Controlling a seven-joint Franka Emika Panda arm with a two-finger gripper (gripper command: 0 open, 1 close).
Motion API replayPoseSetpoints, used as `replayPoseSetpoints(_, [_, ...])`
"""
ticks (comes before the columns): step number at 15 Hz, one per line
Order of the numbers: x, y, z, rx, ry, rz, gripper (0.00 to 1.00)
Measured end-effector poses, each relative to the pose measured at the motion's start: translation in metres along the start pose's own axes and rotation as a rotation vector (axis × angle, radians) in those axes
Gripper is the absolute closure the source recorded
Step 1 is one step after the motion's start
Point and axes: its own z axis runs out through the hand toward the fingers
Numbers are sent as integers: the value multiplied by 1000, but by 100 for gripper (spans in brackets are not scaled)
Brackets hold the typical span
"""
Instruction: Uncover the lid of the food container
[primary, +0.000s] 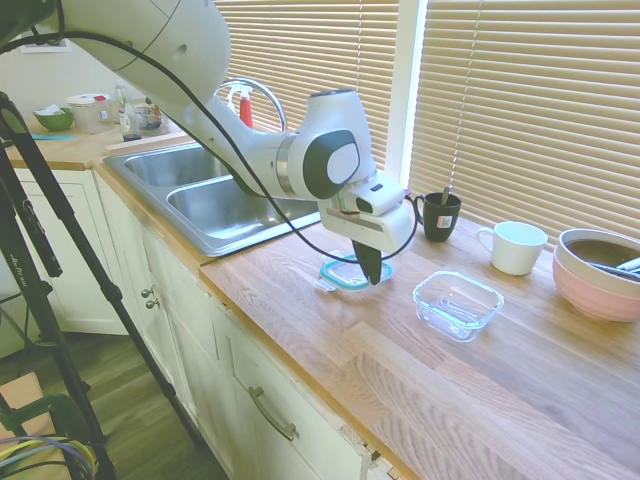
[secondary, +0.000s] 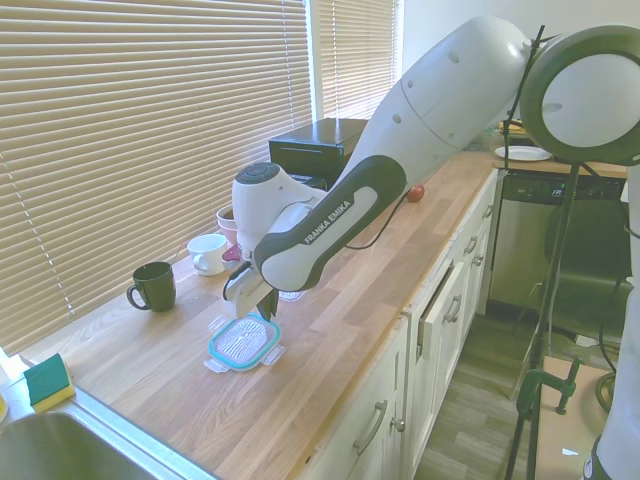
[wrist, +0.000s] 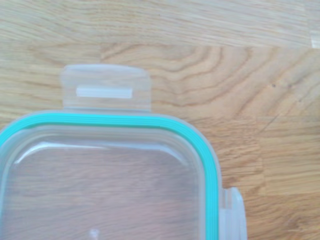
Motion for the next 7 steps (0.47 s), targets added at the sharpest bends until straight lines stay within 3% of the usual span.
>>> replayPoseSetpoints(7, [3, 0, -8, 11, 7, 5, 0])
